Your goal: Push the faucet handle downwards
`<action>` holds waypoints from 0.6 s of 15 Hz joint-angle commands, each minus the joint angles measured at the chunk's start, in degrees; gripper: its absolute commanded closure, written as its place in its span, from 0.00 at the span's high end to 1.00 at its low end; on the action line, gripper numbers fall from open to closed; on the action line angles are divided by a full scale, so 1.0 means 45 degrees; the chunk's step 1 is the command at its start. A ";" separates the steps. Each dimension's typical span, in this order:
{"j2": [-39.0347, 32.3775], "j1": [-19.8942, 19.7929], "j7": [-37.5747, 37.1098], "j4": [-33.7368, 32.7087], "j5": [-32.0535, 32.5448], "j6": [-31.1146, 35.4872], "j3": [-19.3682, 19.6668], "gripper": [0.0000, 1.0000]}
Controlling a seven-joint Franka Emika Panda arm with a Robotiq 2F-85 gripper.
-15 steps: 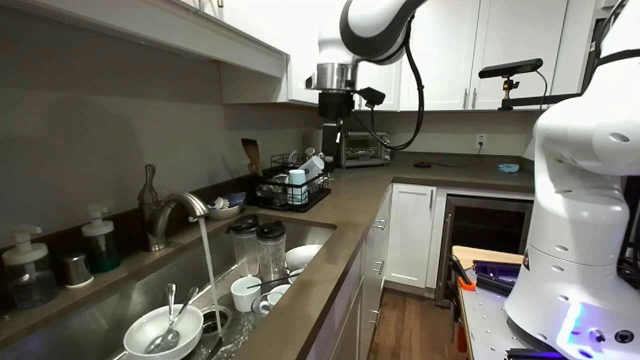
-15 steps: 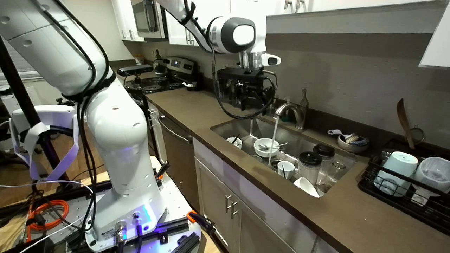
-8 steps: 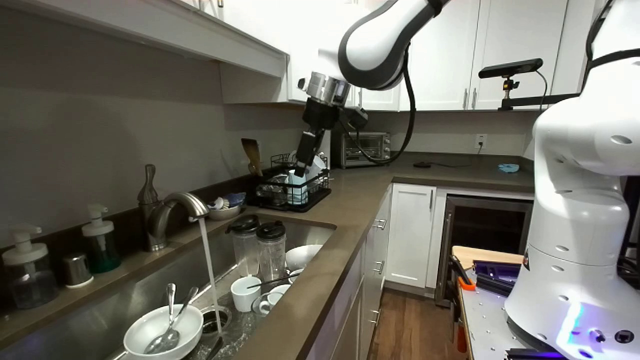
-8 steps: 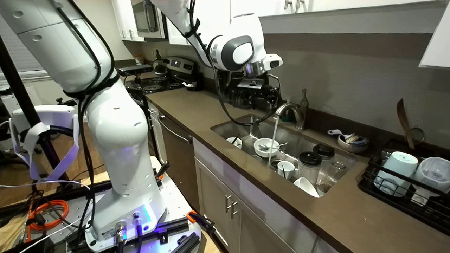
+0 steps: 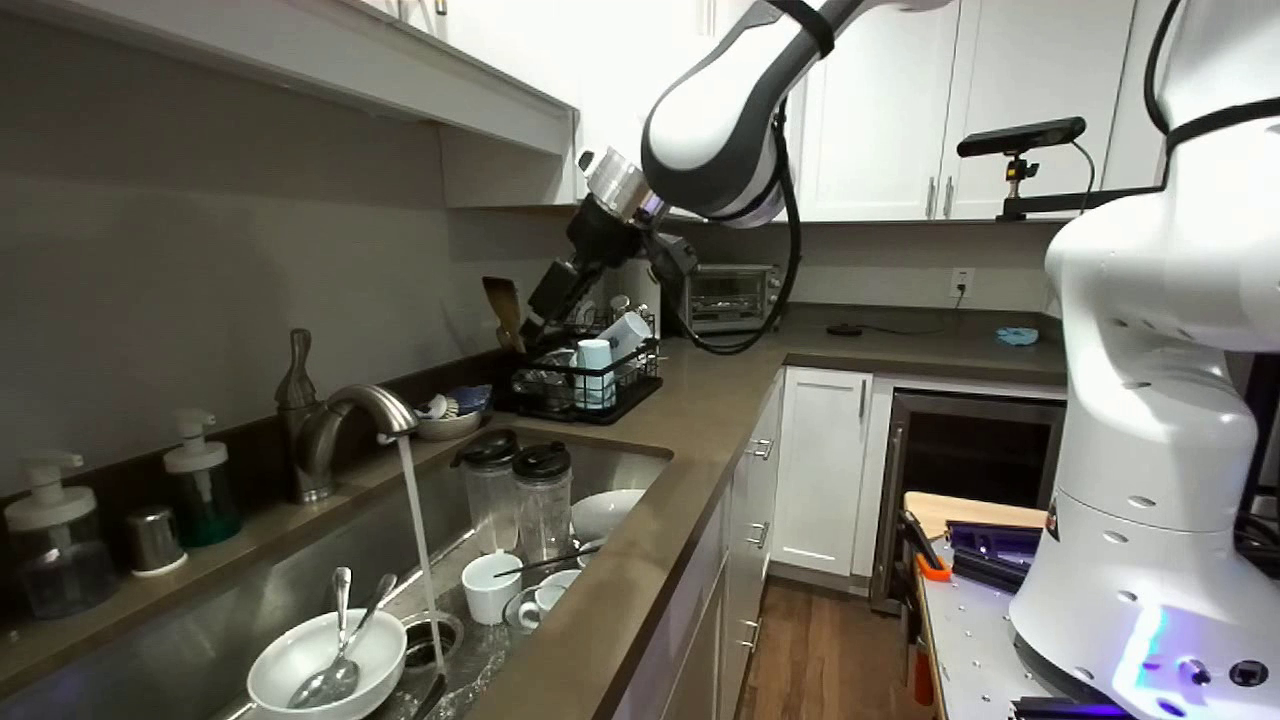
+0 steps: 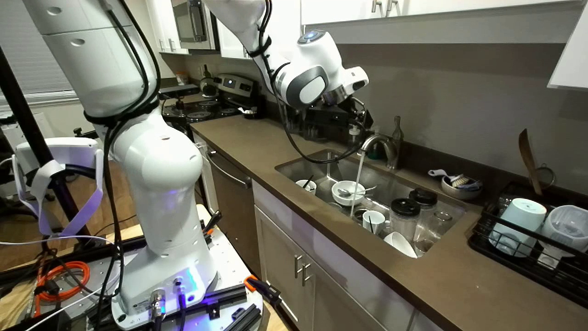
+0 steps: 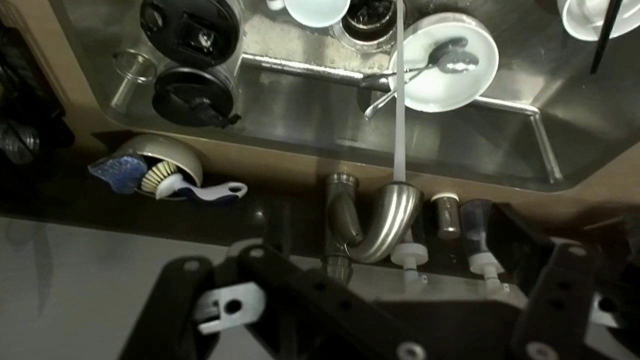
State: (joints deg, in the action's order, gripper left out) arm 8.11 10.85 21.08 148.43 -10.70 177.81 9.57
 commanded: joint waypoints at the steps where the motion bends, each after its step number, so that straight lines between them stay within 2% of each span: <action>1: -0.0774 0.2032 0.1530 -0.0760 -0.1925 0.1310 0.1065 1.00; 4: -0.1321 0.2808 0.1955 -0.1219 -0.1748 0.1950 0.1581 1.00; 9: -0.2617 0.2703 0.2622 -0.1776 -0.0843 0.2994 0.1777 1.00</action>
State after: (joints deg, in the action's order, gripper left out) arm 0.63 22.98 30.19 142.72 -16.17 187.29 17.03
